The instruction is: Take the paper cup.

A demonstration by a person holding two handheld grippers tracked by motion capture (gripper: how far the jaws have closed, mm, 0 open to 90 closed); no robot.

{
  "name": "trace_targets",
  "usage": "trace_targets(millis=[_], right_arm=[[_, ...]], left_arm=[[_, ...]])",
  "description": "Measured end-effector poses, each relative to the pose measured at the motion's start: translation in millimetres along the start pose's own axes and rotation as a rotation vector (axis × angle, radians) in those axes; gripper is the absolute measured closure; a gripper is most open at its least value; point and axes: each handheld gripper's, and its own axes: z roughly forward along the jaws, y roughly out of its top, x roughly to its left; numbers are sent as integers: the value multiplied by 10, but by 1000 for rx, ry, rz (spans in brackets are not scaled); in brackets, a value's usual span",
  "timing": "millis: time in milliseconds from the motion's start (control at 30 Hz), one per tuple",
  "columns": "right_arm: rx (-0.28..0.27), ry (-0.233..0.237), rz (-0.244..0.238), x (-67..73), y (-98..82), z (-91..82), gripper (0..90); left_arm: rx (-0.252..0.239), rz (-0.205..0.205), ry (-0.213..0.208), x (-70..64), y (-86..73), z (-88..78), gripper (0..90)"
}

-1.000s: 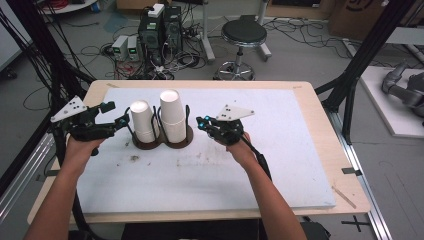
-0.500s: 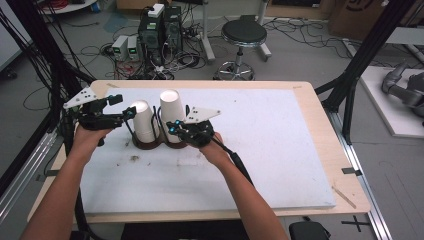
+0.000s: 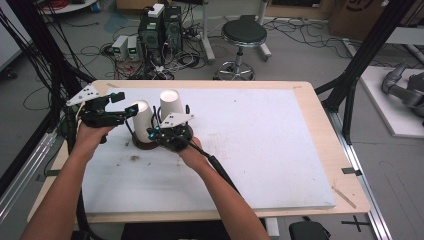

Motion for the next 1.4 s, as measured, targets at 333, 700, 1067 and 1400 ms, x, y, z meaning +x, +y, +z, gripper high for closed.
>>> trace_targets(millis=[333,700,1067,1400], right_arm=[[55,-32,43,62,-104,283,900],[79,-52,91,43,-179,415,900],[115,-91,125,82,-238,542,900],[134,-117,172,106,-230,597,900]], left_arm=[[-14,-7,21,51,20,-133,194],[-17,-5,29,78,50,-165,194],[-3,-10,26,75,46,-89,194],[34,-12,27,53,13,27,194]])
